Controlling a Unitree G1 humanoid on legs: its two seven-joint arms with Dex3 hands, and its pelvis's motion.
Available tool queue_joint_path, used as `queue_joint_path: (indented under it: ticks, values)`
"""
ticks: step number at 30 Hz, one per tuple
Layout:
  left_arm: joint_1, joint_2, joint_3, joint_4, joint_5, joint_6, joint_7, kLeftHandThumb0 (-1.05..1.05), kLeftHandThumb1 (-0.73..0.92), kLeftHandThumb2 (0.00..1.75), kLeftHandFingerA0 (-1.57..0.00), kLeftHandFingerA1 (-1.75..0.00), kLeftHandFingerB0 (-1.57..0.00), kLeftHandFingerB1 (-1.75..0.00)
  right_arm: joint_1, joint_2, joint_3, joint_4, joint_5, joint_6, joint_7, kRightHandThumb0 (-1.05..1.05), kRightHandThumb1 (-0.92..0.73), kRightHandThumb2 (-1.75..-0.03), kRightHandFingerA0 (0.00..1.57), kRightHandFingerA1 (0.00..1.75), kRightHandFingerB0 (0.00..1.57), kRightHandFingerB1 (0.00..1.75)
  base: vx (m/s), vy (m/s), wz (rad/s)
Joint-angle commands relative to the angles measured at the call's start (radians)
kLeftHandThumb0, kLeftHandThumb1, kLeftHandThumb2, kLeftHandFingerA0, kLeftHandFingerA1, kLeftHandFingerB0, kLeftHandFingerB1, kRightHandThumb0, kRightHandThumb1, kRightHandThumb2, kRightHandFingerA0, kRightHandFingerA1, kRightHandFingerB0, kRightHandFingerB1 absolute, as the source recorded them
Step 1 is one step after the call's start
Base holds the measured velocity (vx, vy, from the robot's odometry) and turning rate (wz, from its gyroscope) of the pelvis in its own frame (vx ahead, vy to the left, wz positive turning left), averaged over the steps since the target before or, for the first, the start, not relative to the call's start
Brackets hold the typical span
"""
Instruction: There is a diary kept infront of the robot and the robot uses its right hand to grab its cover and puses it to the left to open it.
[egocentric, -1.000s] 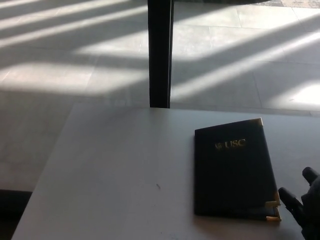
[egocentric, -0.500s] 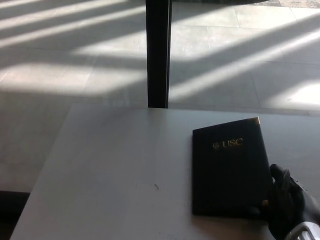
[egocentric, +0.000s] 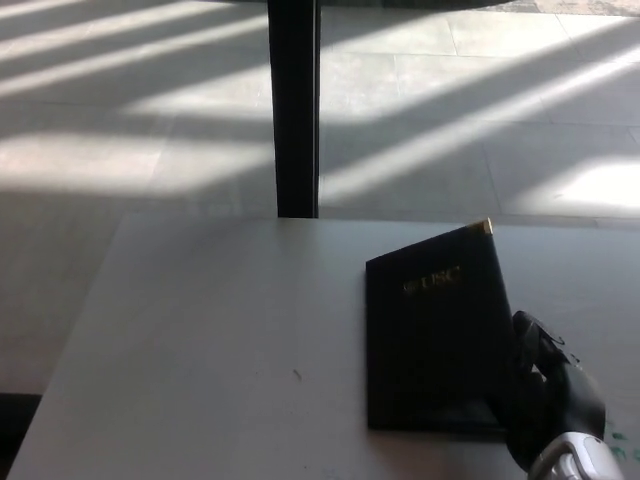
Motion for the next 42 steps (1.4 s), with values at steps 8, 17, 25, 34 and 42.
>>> queue_joint_path:
  ticks: [8,17,25,34,42]
  values:
    - [0.011,0.016,-0.008,-0.003,-0.004,0.007,-0.007,-0.93,0.92,1.00,-0.50,-0.98,-0.41,-0.82,-0.009,0.085,0.174,-0.099,-0.003,0.030,0.024,-0.67,-0.84,-1.06,0.29,0.66,0.20,0.54,0.01,0.000,0.01]
    - [0.020,0.007,-0.020,-0.006,0.001,-0.003,-0.006,-0.92,0.92,0.99,-0.50,-0.98,-0.42,-0.82,-0.015,0.065,0.311,-0.131,-0.073,0.021,0.038,-0.68,-0.83,-1.08,0.32,0.71,0.20,0.56,0.00,0.000,0.00]
    - [0.009,0.013,-0.024,0.000,-0.001,0.000,-0.006,-0.93,0.92,0.98,-0.53,-0.98,-0.43,-0.82,-0.035,0.054,0.358,-0.072,-0.132,0.009,0.063,-0.69,-0.86,-1.03,0.30,0.73,0.18,0.56,0.00,0.000,0.00]
    - [-0.007,0.025,-0.029,0.014,0.001,0.010,0.007,-0.90,0.92,0.98,-0.53,-1.00,-0.43,-0.83,-0.119,-0.044,0.461,0.080,-0.270,-0.038,0.152,-0.62,-0.92,-0.87,0.36,0.79,0.21,0.57,0.00,0.000,0.00]
    - [-0.025,0.028,-0.037,0.009,0.004,0.017,0.020,-0.92,0.92,0.97,-0.52,-0.99,-0.43,-0.82,-0.241,-0.132,0.661,0.159,-0.466,-0.079,0.177,-0.63,-0.92,-0.77,0.50,0.83,0.32,0.61,0.00,0.000,0.00]
